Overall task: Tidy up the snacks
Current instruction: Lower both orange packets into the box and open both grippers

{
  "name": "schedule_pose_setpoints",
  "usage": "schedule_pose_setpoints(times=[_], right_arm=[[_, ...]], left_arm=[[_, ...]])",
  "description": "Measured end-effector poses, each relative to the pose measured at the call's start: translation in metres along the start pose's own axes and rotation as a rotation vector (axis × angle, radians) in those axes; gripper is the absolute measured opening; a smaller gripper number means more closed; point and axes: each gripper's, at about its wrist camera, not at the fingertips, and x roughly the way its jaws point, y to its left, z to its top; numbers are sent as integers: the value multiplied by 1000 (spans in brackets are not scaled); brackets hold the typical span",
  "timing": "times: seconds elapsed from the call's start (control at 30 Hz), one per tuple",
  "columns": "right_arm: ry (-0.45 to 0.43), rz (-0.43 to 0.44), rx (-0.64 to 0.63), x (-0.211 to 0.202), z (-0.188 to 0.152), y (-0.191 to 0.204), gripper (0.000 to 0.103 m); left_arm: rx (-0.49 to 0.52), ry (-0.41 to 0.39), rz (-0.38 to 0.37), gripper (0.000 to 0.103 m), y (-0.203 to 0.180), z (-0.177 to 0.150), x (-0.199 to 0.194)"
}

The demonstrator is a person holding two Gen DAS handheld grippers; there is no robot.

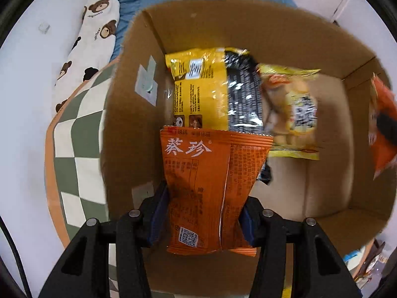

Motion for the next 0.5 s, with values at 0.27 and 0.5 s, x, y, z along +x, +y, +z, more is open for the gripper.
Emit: schedule_pose_setpoints(times=[0.27, 0.5], right_arm=[[88, -27, 21, 64, 18, -13, 75], [78, -41, -10, 63, 14, -6, 82]], left_arm=[[-19, -21, -50, 85, 2, 10, 11], [-58, -46, -73, 90, 4, 14, 3]])
